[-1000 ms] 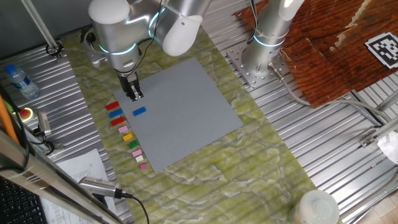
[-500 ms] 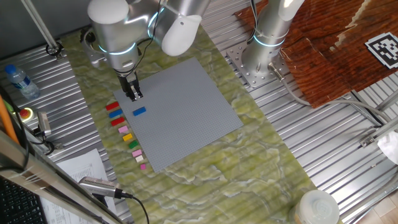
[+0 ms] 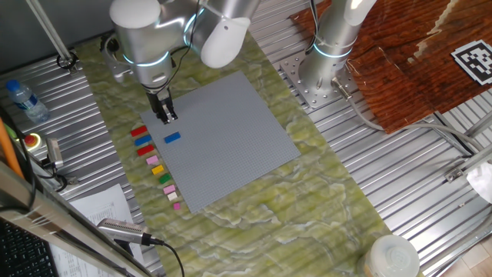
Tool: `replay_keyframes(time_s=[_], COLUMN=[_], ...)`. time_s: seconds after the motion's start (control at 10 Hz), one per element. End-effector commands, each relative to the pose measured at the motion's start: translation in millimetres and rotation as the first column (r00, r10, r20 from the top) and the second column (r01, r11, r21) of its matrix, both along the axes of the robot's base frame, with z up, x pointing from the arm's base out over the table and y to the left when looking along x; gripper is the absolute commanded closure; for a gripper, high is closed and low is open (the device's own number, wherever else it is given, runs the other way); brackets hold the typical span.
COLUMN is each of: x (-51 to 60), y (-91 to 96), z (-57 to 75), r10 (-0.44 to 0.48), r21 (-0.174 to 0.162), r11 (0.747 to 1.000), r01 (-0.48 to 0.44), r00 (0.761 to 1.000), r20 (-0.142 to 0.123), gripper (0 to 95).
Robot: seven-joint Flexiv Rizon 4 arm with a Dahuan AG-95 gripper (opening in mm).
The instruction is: Stack small Lego blocks one on top of the other
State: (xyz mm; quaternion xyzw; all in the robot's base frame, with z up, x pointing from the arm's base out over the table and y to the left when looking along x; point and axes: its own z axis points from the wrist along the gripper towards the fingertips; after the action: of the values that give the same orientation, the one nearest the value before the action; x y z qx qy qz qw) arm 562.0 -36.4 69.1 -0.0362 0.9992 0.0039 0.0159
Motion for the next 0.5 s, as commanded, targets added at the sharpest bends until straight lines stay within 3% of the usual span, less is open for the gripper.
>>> replay_keyframes(time_s=[0.1, 0.3, 0.5], x=[-2.3, -3.6, -3.4], y=[-6.6, -11.4, -11.8], z=[5.8, 8.5, 8.1], r10=[0.022, -0.005, -0.020], r21=[0.010, 0.001, -0.009], r11=[1.000, 1.000, 1.000], r01=[-0.022, 0.005, 0.020], r00=[1.000, 1.000, 1.000], r20=[-0.011, -0.020, -0.004], gripper=[95.0, 95.0, 95.0])
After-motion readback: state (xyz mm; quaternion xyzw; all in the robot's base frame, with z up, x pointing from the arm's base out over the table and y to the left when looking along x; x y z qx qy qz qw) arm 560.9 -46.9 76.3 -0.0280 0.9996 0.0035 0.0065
